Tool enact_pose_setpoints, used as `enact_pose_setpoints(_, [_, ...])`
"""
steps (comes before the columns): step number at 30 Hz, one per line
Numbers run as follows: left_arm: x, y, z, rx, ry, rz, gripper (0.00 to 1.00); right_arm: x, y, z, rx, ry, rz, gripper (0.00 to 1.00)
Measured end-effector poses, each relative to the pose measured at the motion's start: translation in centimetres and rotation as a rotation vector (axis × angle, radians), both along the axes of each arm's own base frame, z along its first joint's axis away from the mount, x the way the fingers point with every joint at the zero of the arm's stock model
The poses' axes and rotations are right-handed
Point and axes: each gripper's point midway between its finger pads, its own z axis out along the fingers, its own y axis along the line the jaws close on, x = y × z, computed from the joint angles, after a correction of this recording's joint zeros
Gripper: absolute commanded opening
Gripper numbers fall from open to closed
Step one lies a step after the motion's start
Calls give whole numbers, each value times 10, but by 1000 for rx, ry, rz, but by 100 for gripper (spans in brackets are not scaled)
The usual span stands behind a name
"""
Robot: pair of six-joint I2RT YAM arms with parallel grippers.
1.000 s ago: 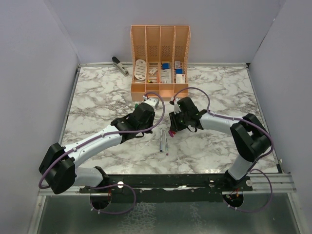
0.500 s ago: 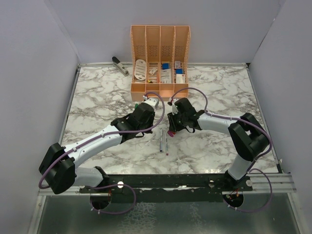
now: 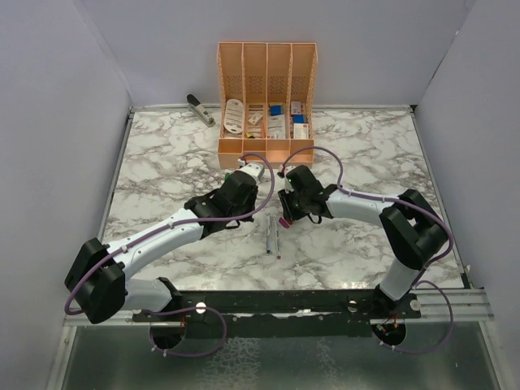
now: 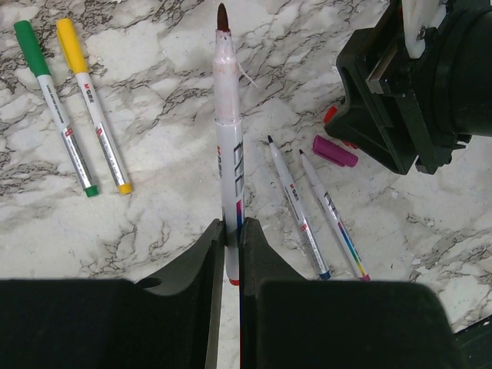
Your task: Insert the pens into the pen caps
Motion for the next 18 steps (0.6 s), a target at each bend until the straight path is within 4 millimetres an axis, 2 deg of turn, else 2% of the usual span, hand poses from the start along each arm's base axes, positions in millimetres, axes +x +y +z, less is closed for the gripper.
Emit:
enact_pose_setpoints(7, [2, 1, 0, 4, -7, -2, 0, 1, -6, -1, -48, -20, -21, 30])
enact_pose_setpoints(18, [3, 3, 0, 6, -9, 0, 0, -3, -4, -2, -73, -18, -22, 29])
